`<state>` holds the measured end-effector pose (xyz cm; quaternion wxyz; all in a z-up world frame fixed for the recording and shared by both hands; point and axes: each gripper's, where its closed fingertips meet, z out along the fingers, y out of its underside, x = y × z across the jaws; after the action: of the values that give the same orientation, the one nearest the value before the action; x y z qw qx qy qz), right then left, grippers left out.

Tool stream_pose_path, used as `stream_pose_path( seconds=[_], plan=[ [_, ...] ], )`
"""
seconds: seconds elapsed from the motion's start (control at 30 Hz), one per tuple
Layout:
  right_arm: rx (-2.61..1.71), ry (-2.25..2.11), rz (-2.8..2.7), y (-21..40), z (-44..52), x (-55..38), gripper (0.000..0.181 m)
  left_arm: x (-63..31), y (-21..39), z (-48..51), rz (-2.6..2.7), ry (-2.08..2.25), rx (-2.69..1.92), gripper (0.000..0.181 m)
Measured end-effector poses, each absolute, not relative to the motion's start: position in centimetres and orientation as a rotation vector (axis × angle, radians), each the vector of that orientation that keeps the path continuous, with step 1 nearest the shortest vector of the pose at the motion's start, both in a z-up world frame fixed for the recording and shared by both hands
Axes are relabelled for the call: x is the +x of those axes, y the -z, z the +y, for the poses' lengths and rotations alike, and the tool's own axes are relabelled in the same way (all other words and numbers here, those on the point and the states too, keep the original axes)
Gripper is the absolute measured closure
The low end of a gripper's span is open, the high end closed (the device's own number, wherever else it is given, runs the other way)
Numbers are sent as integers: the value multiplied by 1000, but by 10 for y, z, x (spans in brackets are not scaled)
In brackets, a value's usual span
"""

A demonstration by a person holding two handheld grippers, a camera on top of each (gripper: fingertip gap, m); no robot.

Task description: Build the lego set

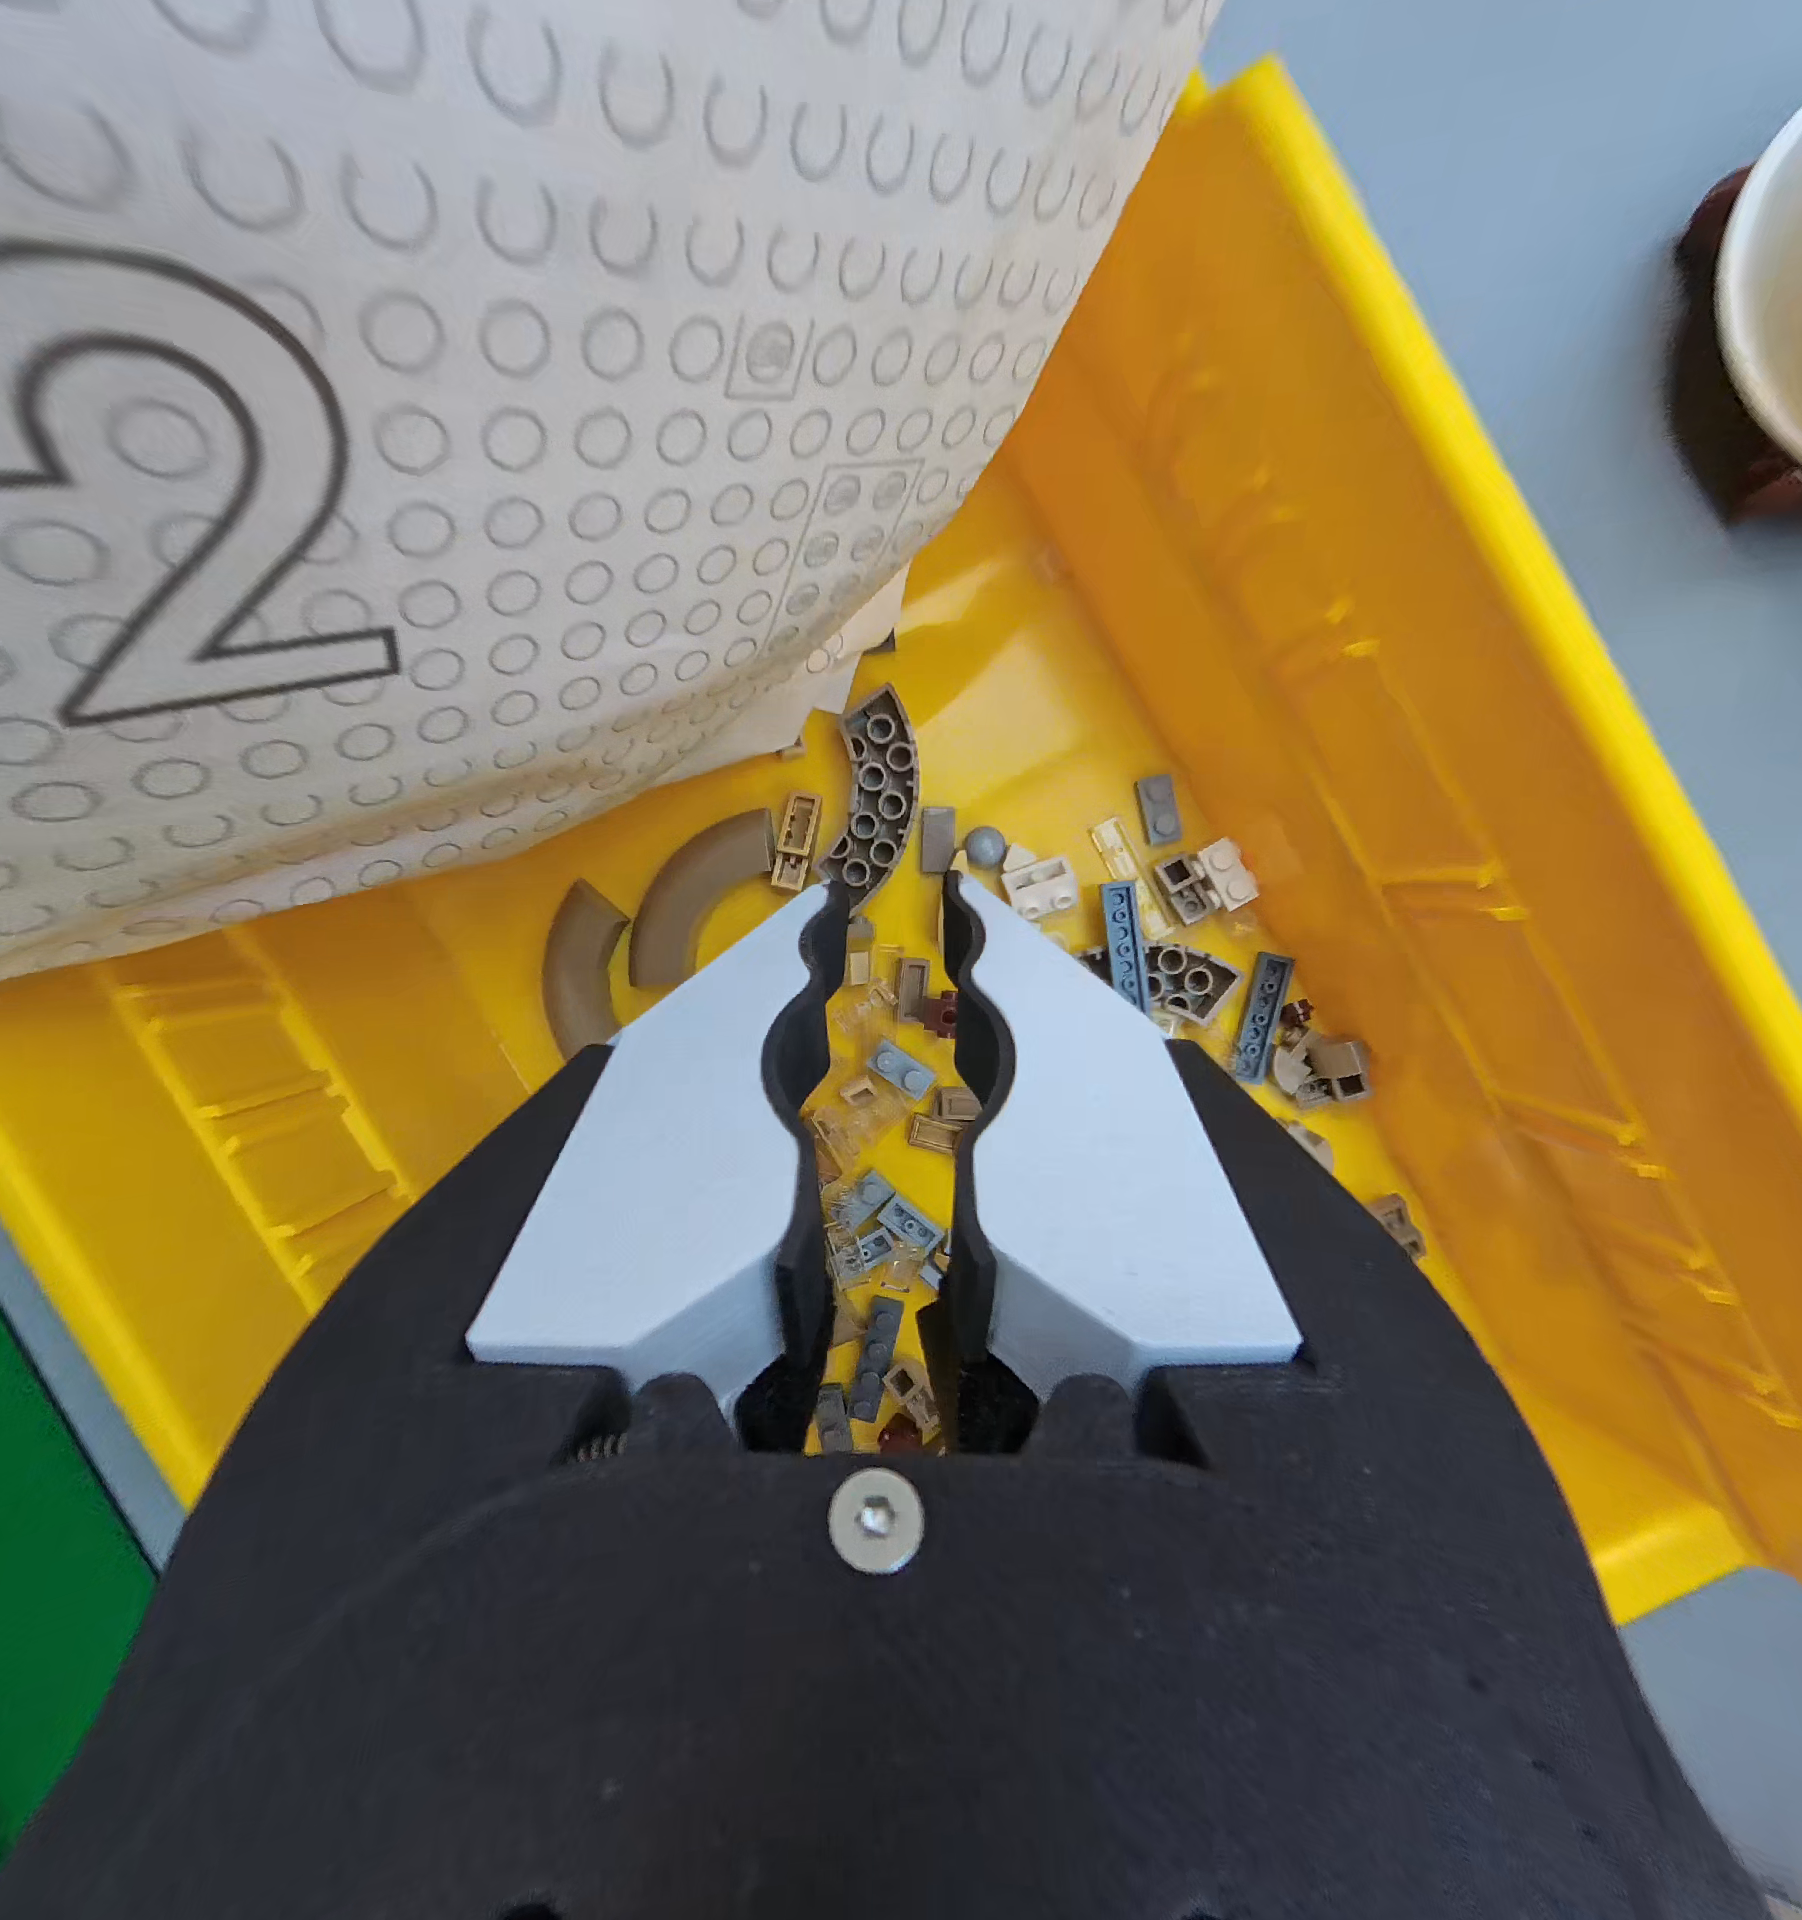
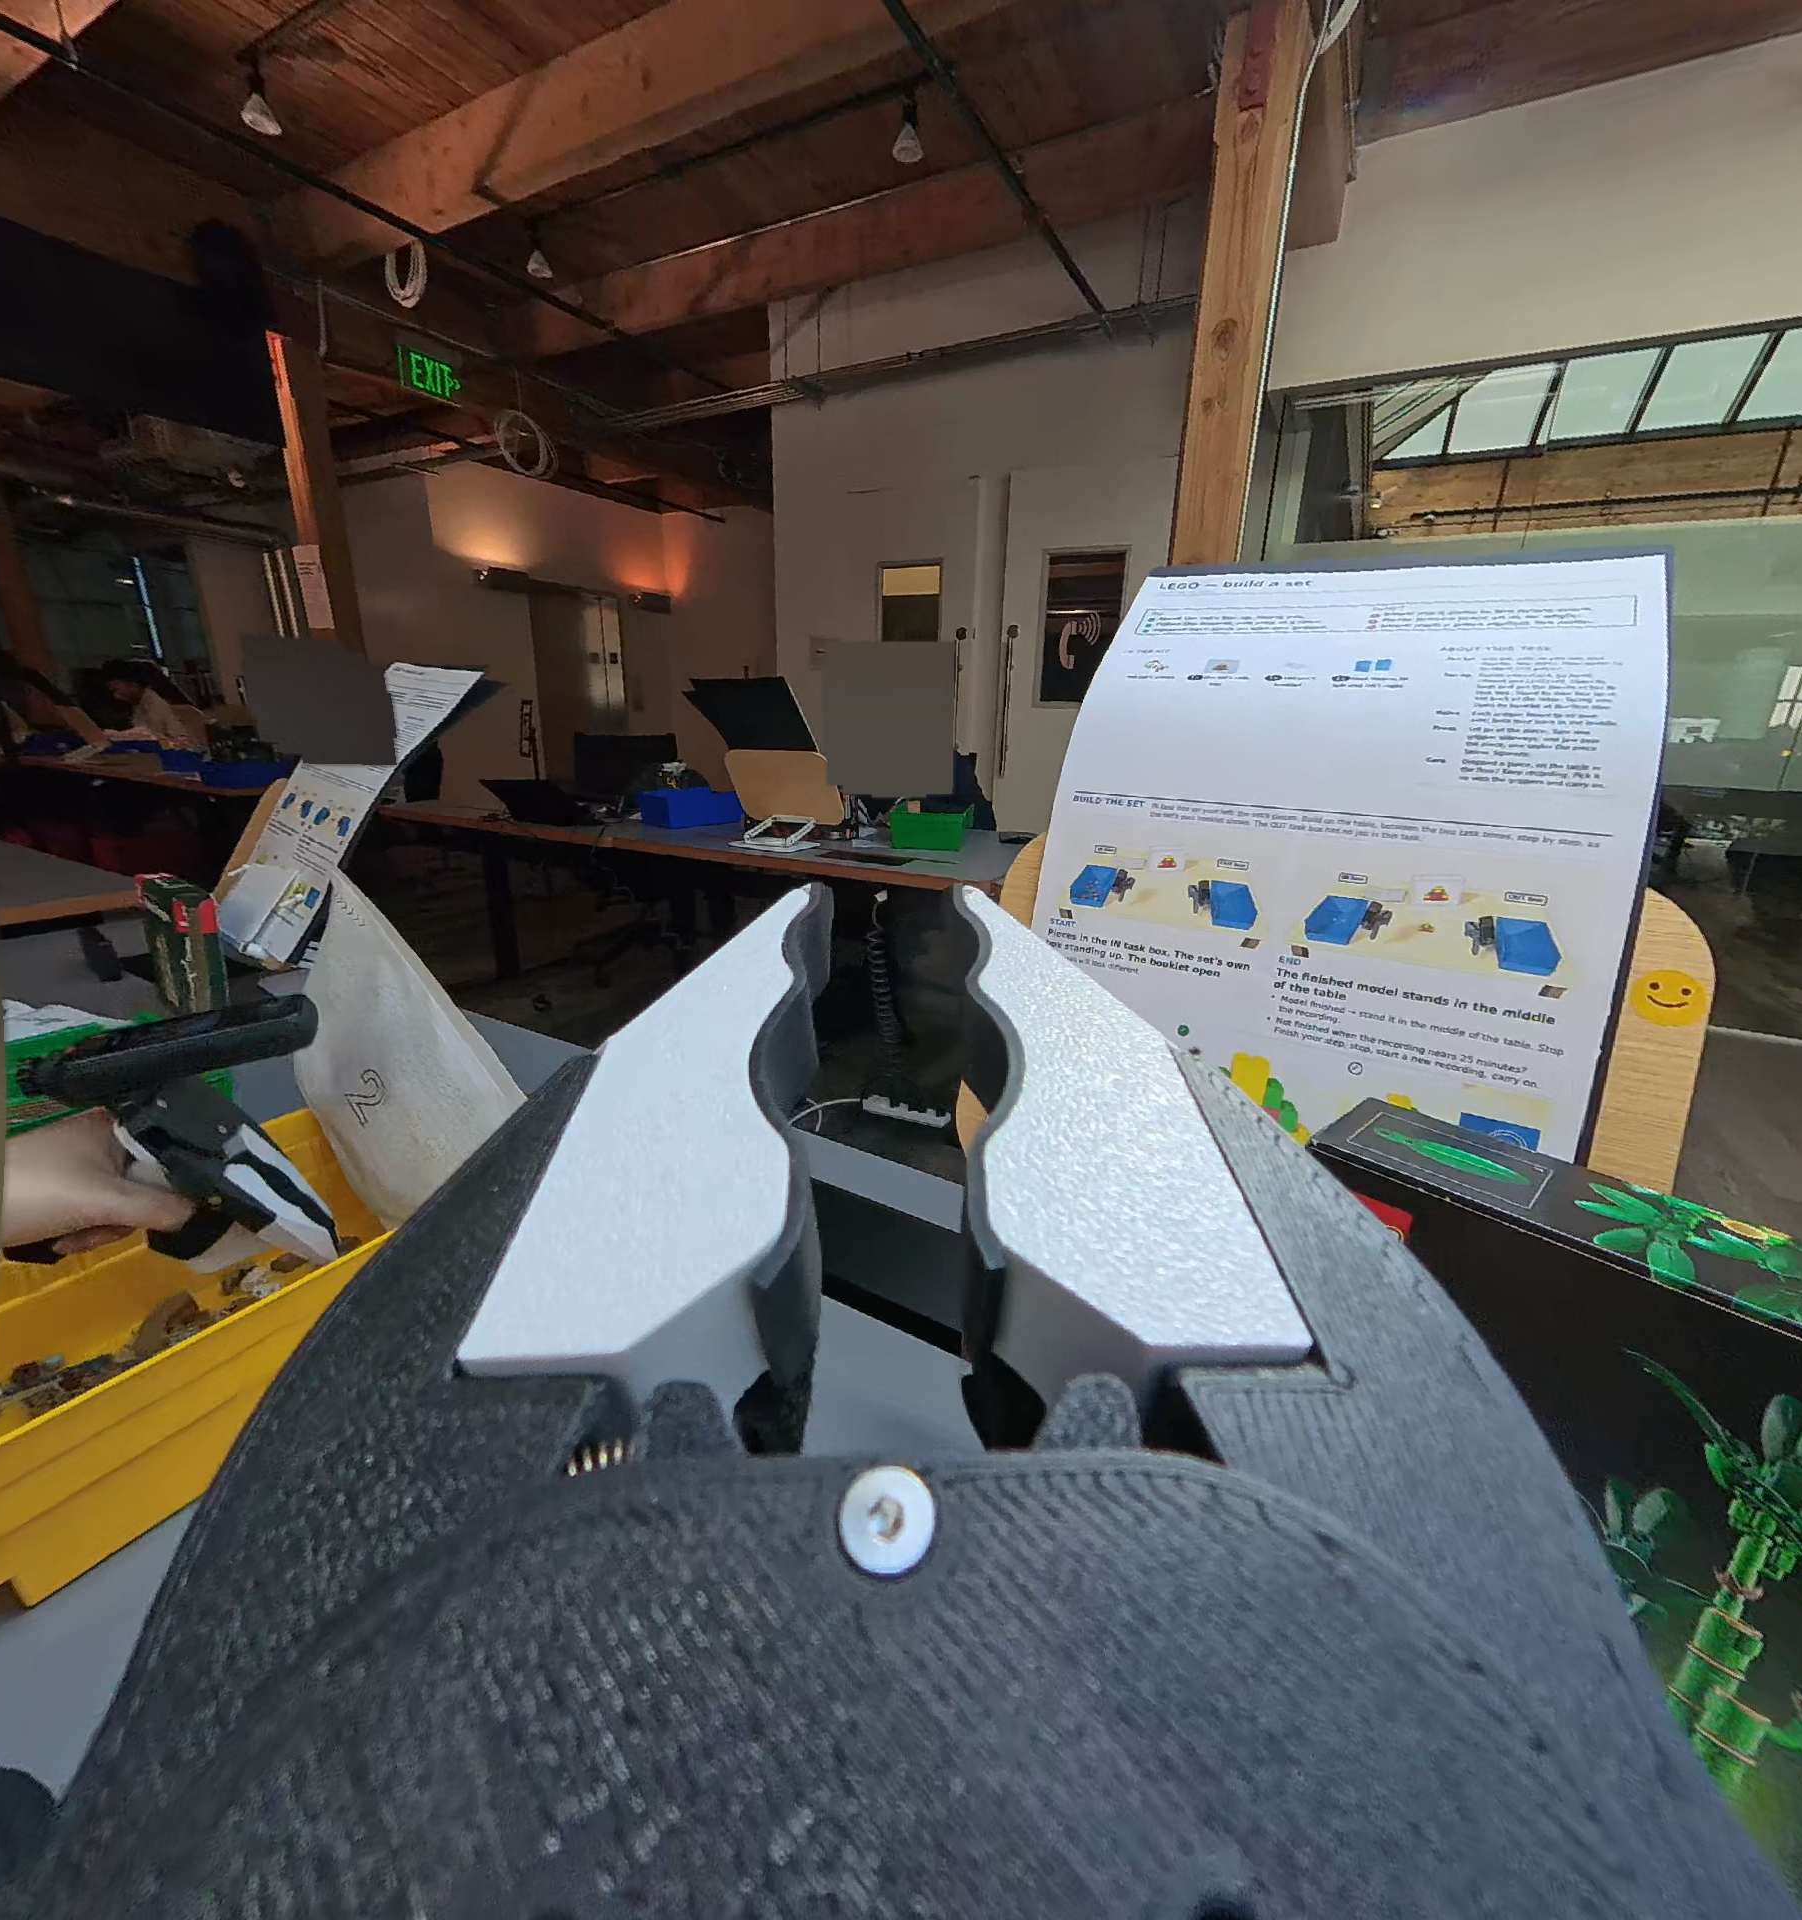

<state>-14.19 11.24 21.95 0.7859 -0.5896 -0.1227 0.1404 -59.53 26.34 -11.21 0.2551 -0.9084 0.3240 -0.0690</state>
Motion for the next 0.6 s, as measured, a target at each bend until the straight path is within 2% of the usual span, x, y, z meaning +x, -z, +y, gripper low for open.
stream_pose_path(
  seconds=[0.13, 0.6],
  plan=[
    [-1290, -327, -301, -216, 120, -152, 160, -605, 135, 267, 896, 142, -2526, 165],
    [-1276, -342, -350, -217, 119, -164, 159, -591, 155, 256, 979, 337, -2556, 166]
  ],
)
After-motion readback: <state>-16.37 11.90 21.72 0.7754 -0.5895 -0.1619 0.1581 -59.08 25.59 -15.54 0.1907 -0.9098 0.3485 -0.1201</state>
